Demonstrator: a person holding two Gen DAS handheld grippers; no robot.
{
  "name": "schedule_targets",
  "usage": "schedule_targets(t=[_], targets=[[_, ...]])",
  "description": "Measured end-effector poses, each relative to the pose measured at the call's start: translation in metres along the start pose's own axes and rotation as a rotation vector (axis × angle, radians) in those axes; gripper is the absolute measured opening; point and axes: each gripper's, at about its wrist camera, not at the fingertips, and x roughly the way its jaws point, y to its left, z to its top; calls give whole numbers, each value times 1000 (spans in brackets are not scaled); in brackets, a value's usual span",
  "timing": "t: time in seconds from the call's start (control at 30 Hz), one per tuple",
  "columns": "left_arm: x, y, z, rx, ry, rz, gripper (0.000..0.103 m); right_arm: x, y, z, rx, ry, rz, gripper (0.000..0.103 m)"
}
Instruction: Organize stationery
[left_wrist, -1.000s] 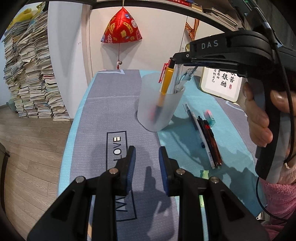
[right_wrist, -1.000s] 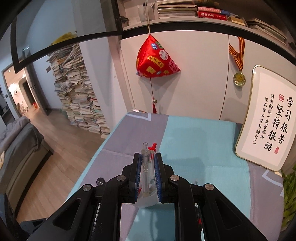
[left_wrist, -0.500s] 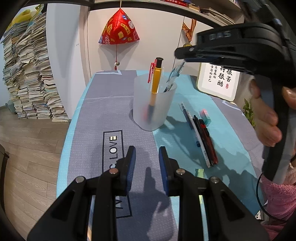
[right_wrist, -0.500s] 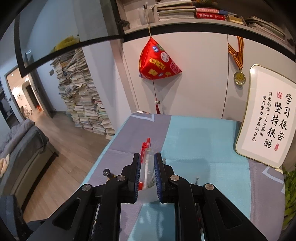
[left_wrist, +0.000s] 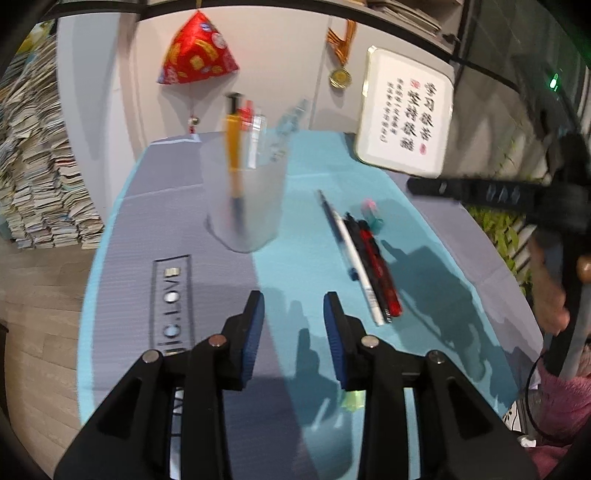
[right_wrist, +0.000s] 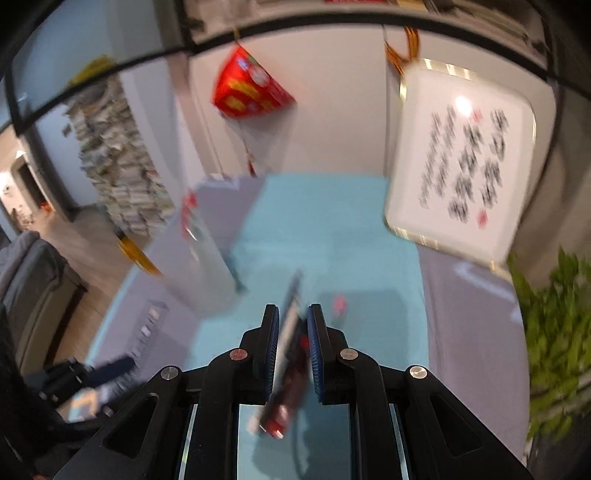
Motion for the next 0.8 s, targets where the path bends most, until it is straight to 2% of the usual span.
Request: schedule_targets(t=[0.27,0.53,0.67,0.73,0.8], targets=[[19,-18,-2,25,61,-11,31,38,-5,-37,11,138,36,16],[36,-25,4,29,99,10,31,55,-1,-43,-3,185,25,16],[46,-25,9,39,113,30,31,60,-4,-42,7,184,39,24],[52,-26,11,43,121,37,31,60,-7,-42,10,181,42,24],[56,-27,12,47,129,38,31,59,-11,-42,14,174,2,24]])
